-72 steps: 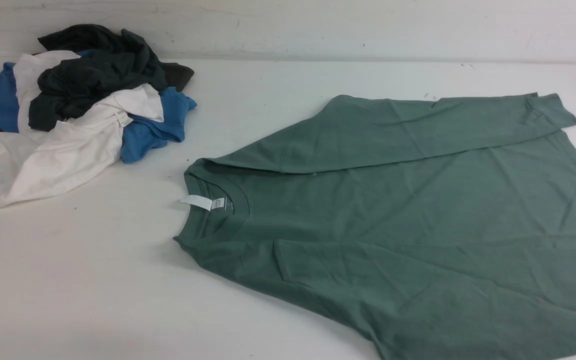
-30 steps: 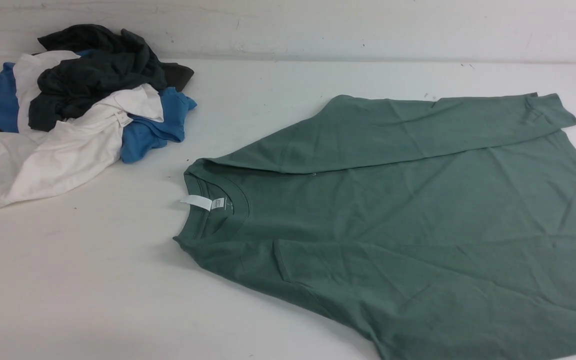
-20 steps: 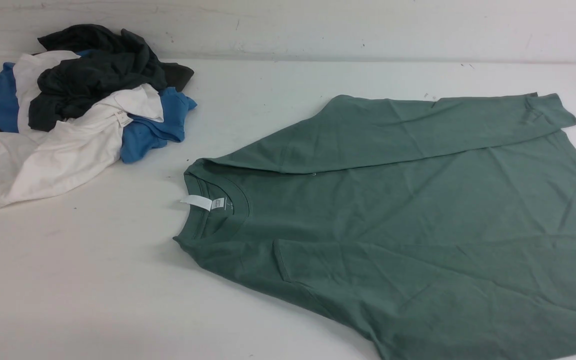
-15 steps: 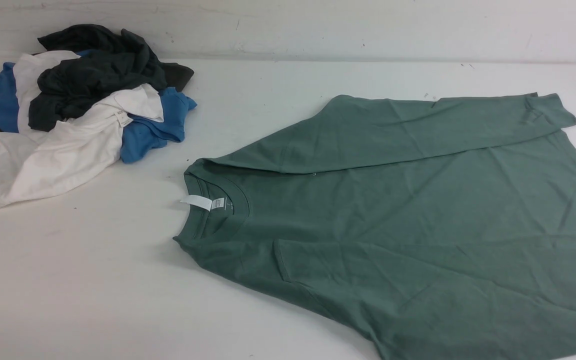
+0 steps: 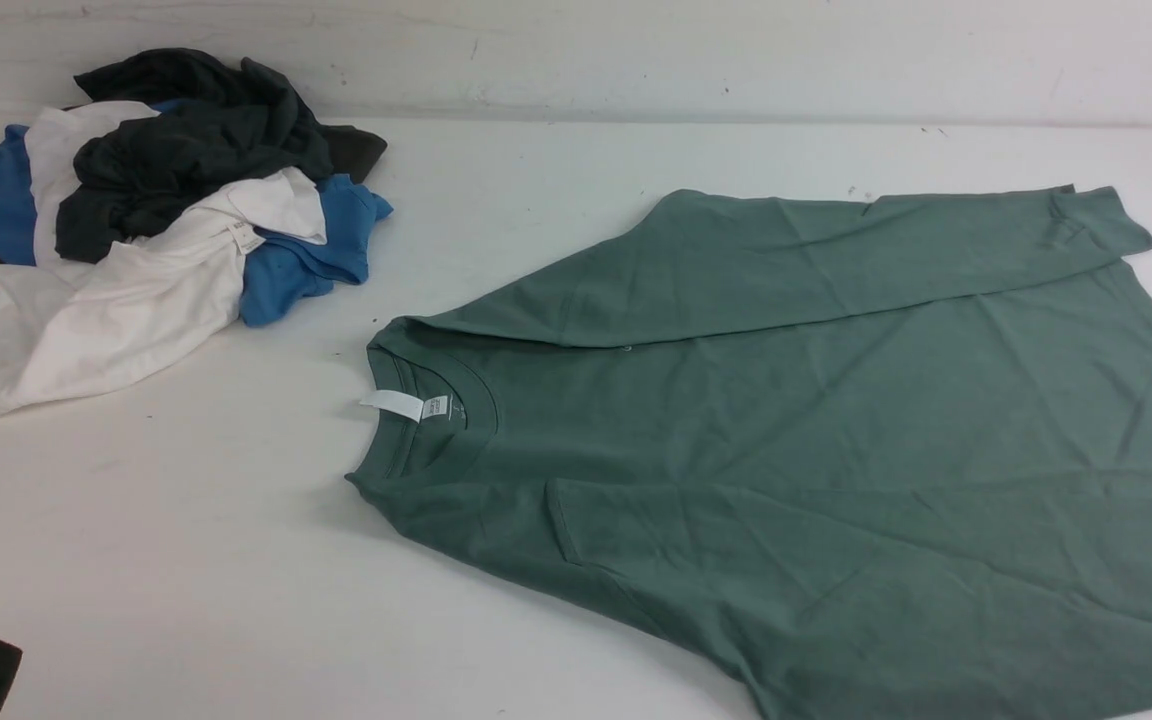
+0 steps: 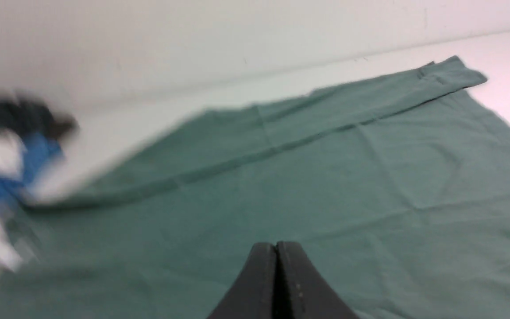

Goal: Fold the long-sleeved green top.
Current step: Hold the cuff closest to the cuff with your right arm

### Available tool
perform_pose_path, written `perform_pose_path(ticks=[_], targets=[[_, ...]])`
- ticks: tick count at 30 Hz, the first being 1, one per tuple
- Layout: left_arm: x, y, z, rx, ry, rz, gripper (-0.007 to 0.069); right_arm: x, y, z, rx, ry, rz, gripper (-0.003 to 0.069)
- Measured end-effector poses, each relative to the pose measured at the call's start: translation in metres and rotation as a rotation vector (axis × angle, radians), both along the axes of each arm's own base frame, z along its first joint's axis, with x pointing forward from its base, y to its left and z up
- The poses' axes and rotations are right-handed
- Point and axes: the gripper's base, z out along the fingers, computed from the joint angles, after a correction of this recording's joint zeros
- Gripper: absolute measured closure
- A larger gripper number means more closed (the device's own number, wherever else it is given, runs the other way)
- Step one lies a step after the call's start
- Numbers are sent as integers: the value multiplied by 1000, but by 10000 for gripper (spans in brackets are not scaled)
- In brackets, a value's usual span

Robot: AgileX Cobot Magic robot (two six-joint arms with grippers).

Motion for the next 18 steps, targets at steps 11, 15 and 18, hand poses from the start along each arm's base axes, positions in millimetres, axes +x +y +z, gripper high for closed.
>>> perform_pose_path(ticks=[11, 15, 18], targets=[[-13, -5, 95, 260, -196, -65, 629, -4, -32, 18, 821, -256, -282, 673], [5, -13, 116, 413, -48, -189, 629, -10, -50, 15, 824, -313, -504, 673], [18, -17, 114, 444, 68, -271, 629, -13, -56, 11, 825, -301, -589, 673]])
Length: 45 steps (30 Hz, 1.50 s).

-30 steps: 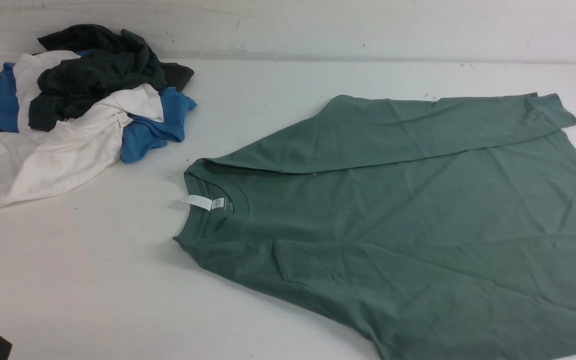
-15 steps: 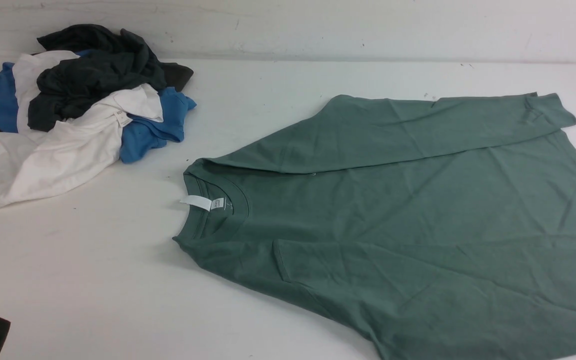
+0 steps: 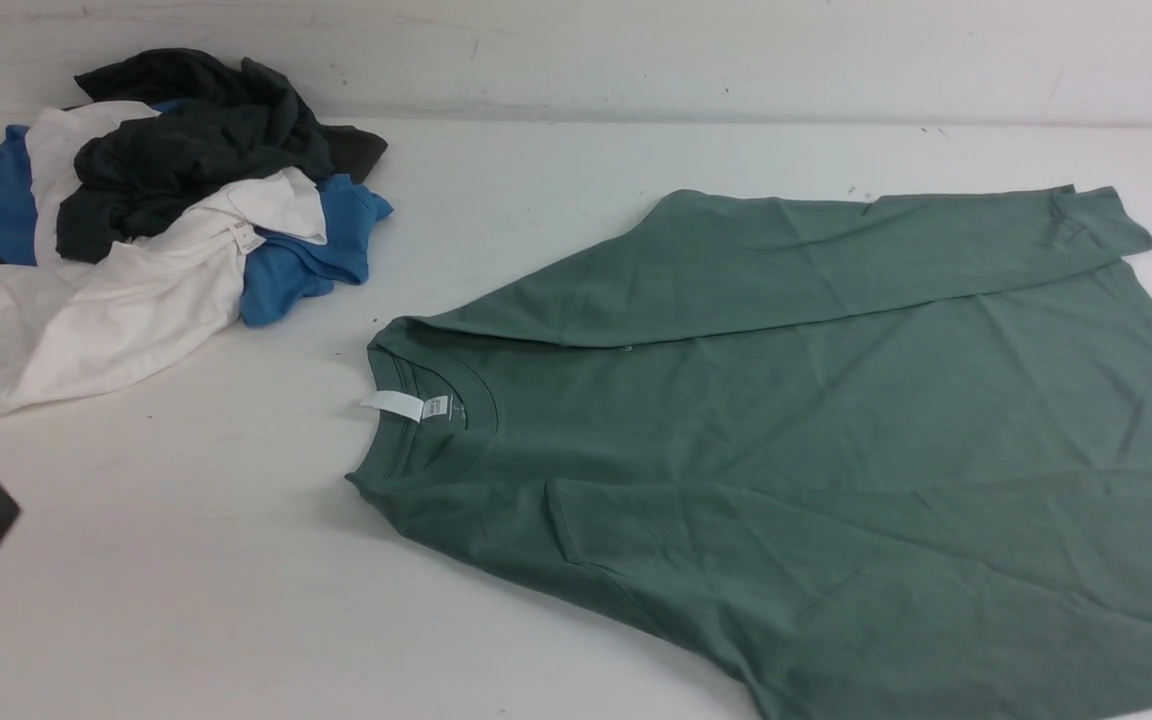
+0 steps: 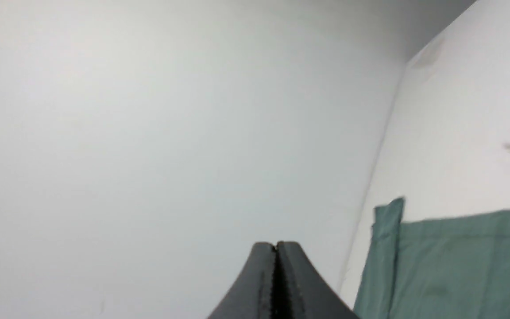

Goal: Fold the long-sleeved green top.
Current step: Hold the cuff closest to the cuff with your right arm

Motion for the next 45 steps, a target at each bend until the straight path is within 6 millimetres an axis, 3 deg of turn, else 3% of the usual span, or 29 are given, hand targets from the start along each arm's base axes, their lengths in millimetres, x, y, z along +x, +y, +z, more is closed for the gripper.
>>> perform_pose_path(ticks=[5, 7, 8, 9, 10, 14, 15, 17, 18, 20, 22, 24, 25, 26, 29, 35, 37, 38, 40, 45], targets=[[31, -10, 3, 121, 283, -180, 629, 2, 3, -1, -56, 48, 32, 673], [39, -12, 7, 140, 328, -216, 629, 4, 11, 13, -139, 19, 117, 673], [49, -13, 10, 145, 362, -241, 629, 2, 18, 36, -267, -30, 178, 673], [52, -14, 13, 147, 363, -249, 629, 1, 22, 45, -334, -43, 208, 673], [64, -15, 17, 140, 388, -264, 629, -9, 30, 79, -520, -105, 247, 673], [92, -17, 28, 119, 421, -285, 629, -27, 52, 152, -931, -135, 335, 673], [93, -17, 28, 119, 423, -286, 629, -24, 54, 154, -946, -117, 365, 673], [107, -19, 28, 113, 469, -307, 629, -13, 69, 179, -1065, 13, 573, 673], [108, -19, 27, 113, 473, -309, 629, -11, 69, 182, -1068, 20, 571, 673], [117, -20, 20, 111, 536, -337, 629, 22, 77, 178, -1117, 357, 844, 673], [121, -21, 14, 121, 572, -363, 629, 45, 71, 167, -1141, 632, 925, 672], [124, -21, 9, 134, 598, -388, 629, 68, 60, 149, -1122, 913, 937, 672], [124, -21, 9, 135, 600, -390, 629, 70, 58, 147, -1118, 943, 939, 672], [127, -21, 6, 147, 607, -402, 629, 84, 48, 136, -1087, 1119, 903, 672], [130, -21, 2, 168, 611, -421, 629, 106, 36, 121, -1027, 1331, 834, 672], [135, -22, -3, 184, 622, -437, 629, 143, 9, 96, -858, 1542, 787, 672], [136, -22, -4, 184, 626, -439, 629, 158, -15, 88, -733, 1586, 762, 672], [136, -22, -4, 184, 626, -439, 629, 159, -17, 87, -716, 1583, 763, 672], [136, -22, -4, 184, 627, -439, 629, 169, -47, 82, -580, 1566, 737, 672], [136, -22, -4, 186, 626, -440, 628, 185, -88, 67, -463, 1514, 695, 672]])
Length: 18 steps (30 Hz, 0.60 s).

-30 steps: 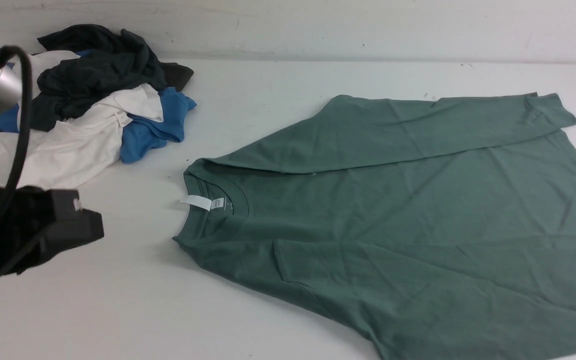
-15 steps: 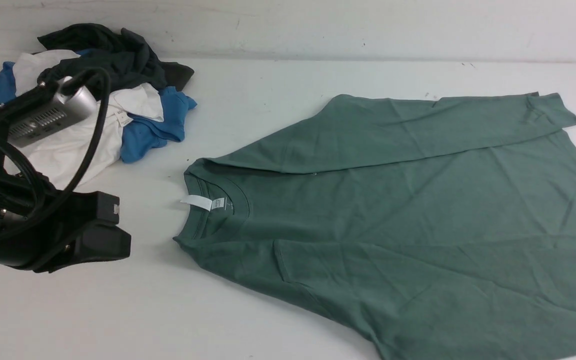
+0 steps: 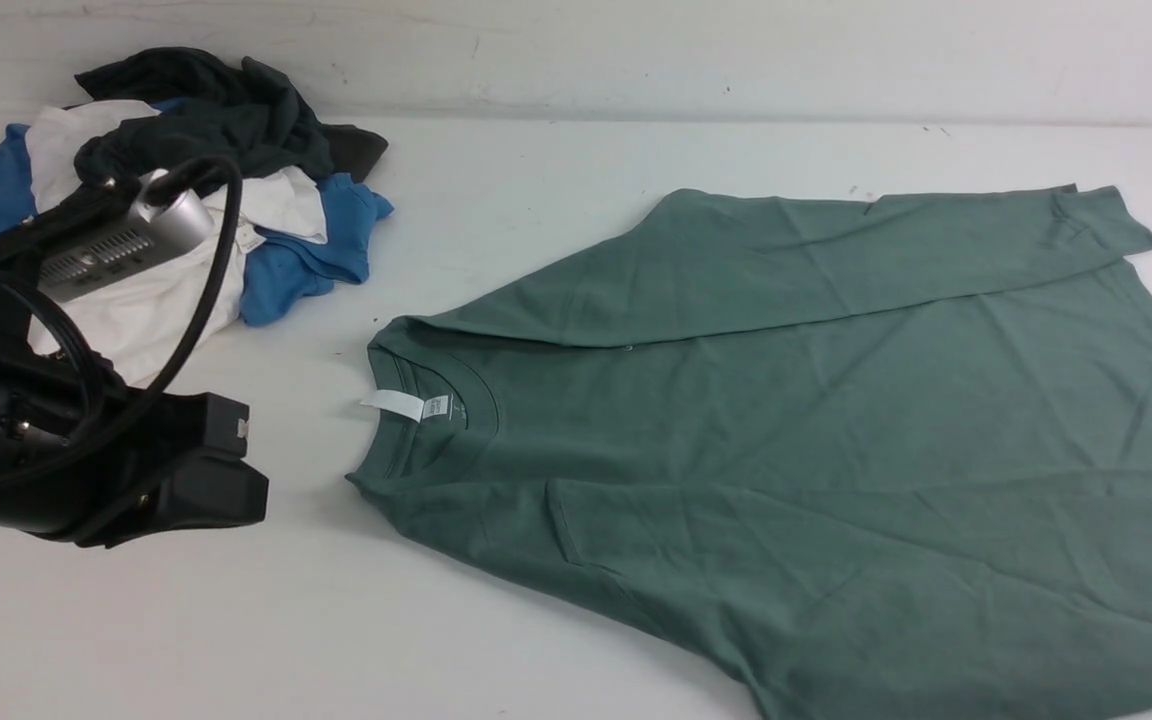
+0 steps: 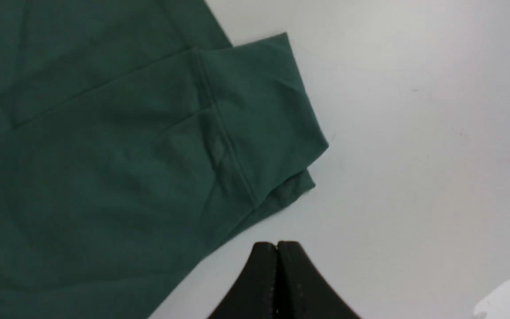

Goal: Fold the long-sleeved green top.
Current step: Hold the cuff closest to the cuff with your right arm

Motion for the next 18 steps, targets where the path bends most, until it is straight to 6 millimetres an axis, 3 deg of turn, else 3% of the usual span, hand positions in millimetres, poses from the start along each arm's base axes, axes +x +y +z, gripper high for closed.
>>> perform_pose_path(ticks=[1, 5, 6, 10, 15, 18], targets=[[0, 0, 0, 0, 1, 0, 628, 8, -12, -9, 16, 3, -20, 672], [1, 0, -2, 0, 11, -3, 628, 25, -26, -34, 44, 59, -23, 652], [2, 0, -3, 0, 20, -6, 628, 34, -32, -49, 58, 96, -19, 622], [2, 0, -4, 0, 25, -7, 628, 51, -45, -75, 66, 162, -4, 531], [2, 0, -4, 0, 27, -9, 628, 71, -59, -102, 83, 201, 1, 365], [2, 0, -4, 0, 27, -9, 628, 77, -62, -110, 90, 211, 1, 323]])
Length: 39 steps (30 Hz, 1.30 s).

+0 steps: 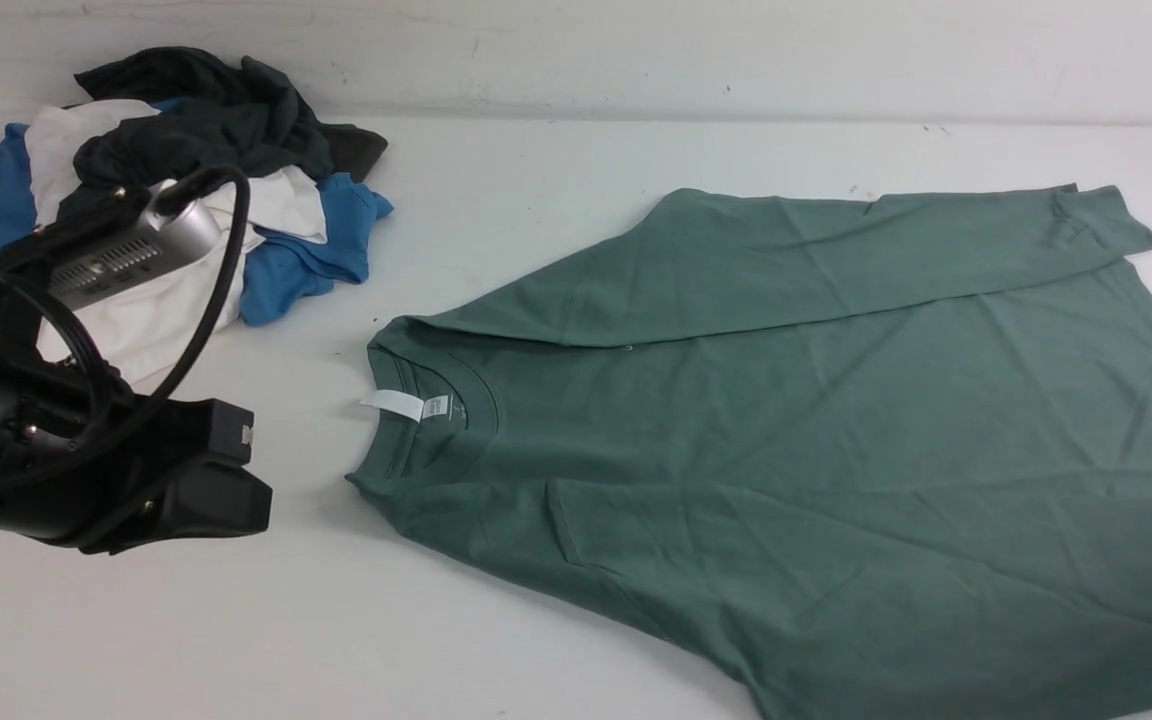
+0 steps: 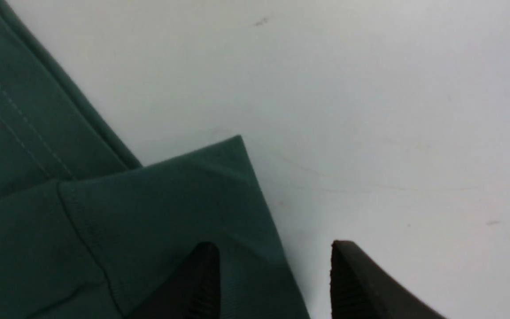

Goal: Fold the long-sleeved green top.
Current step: Hold the cuff closest to the cuff with your right arm, then drag the cuff with your right arm and place it in the center of the right edge of the fabric

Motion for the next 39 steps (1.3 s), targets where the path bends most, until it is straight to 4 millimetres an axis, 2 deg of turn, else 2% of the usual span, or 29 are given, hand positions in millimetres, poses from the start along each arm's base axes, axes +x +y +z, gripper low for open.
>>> perform_pose_path(ticks=[8, 12, 13, 17, 20, 23, 28, 29, 30, 33, 36, 38, 39], targets=[[0, 0, -1, 0, 4, -1, 628, 6, -1, -15, 37, 16, 30, 319], [0, 0, -1, 0, 4, -1, 628, 8, 1, -15, 53, 0, 57, 385], [0, 0, -1, 0, 4, -1, 628, 10, 1, -14, 62, -8, 68, 465], [0, 0, -1, 0, 4, -1, 628, 16, -2, -7, 61, -17, 75, 624], [0, 0, -1, 0, 5, -2, 628, 20, -5, 4, 57, -25, 76, 644], [0, 0, -1, -1, 10, -5, 628, 27, -6, 38, 41, -76, 76, 646], [0, 0, -1, -1, 11, -6, 628, 37, 11, 104, -1, -203, 125, 646], [0, 0, -1, -1, 11, -6, 628, 38, 13, 107, -2, -207, 134, 646], [0, 0, -1, -1, 12, -7, 628, 45, 25, 132, -30, -272, 179, 646], [-1, 0, -1, -1, 13, -7, 628, 59, 50, 167, -72, -389, 264, 646], [-1, 0, -1, -1, 13, -7, 628, 78, 72, 183, -110, -503, 322, 646], [-1, 0, -1, -1, 13, -7, 628, 85, 79, 185, -118, -534, 343, 646], [-1, 0, -1, -1, 13, -7, 628, 98, 87, 179, -123, -561, 363, 641]])
